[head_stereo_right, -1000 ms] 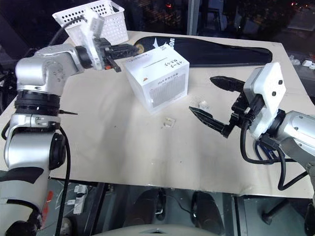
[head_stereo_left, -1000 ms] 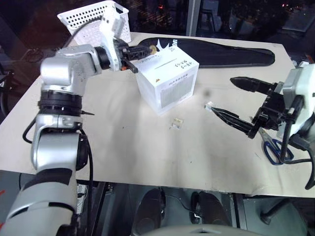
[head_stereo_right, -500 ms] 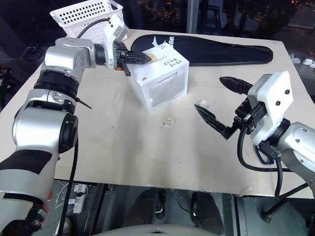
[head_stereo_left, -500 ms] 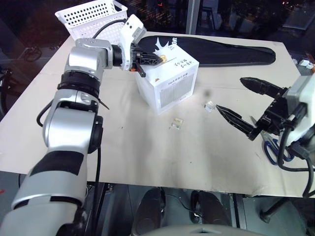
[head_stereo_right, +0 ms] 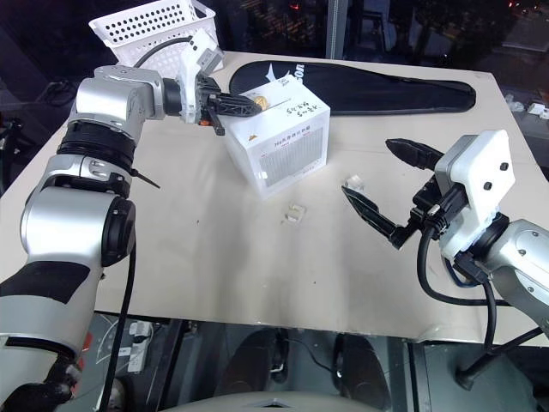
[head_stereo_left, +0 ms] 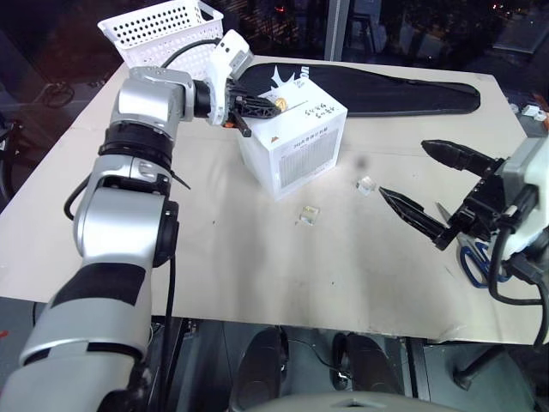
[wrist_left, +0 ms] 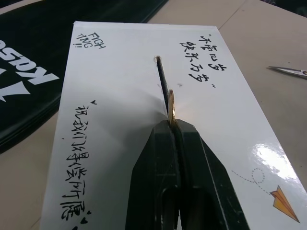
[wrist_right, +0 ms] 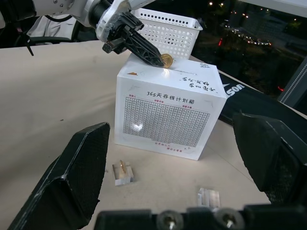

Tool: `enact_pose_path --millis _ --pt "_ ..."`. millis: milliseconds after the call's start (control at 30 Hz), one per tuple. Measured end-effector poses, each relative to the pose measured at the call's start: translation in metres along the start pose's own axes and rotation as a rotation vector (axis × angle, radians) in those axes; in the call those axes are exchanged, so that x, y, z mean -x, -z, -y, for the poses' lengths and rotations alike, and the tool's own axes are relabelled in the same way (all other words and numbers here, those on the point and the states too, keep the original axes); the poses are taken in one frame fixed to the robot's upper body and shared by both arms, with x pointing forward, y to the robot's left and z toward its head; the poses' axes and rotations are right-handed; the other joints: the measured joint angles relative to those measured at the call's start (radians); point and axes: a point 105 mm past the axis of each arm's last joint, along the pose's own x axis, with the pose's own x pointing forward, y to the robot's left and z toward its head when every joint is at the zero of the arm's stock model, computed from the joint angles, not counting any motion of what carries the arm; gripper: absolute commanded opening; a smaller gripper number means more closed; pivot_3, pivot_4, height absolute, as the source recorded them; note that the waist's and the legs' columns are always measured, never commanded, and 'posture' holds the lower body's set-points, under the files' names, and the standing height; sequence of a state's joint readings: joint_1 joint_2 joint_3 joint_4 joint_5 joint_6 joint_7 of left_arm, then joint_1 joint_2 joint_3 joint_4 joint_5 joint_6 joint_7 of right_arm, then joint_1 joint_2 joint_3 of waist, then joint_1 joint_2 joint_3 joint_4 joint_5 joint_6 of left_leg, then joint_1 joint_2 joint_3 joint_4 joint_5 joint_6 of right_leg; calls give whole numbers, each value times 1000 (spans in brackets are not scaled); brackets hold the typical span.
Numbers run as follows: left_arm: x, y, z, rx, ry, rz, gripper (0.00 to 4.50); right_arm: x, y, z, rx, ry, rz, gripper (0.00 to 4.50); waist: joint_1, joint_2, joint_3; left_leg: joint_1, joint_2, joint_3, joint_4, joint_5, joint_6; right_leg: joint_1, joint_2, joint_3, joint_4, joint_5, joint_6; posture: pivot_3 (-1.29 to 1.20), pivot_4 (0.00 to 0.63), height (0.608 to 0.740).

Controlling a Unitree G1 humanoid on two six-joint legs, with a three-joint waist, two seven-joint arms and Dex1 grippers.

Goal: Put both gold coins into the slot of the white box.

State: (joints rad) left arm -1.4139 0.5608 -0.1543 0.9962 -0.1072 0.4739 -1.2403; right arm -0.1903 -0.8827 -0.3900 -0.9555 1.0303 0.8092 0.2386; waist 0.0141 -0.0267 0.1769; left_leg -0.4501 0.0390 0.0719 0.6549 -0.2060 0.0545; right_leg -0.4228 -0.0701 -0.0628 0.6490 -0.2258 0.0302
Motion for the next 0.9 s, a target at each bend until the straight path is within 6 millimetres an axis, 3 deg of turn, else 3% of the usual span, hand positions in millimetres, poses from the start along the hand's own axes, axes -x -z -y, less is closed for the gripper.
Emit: enact_pose_path --millis 467,567,733,900 --pt "3 3 -3 -19 -21 -29 0 -2 4 -2 -20 -23 -10 4416 0 0 0 1 0 0 7 0 0 0 0 1 9 0 0 0 150 740" --pt "4 4 -3 -21 -25 -36 824 -2 5 -2 -21 -24 -11 4500 0 0 0 1 1 0 10 0 1 0 0 1 11 0 0 0 150 740" --pt "5 5 -4 -22 -31 -38 3107 -2 5 -2 -20 -26 -13 4500 0 0 0 1 2 0 13 -1 1 0 0 1 13 0 0 0 150 740" --pt "9 7 -3 -22 -24 26 3107 -2 6 -4 -23 -31 -17 4500 -1 0 0 1 2 0 13 -1 1 0 0 2 13 0 0 0 150 740"
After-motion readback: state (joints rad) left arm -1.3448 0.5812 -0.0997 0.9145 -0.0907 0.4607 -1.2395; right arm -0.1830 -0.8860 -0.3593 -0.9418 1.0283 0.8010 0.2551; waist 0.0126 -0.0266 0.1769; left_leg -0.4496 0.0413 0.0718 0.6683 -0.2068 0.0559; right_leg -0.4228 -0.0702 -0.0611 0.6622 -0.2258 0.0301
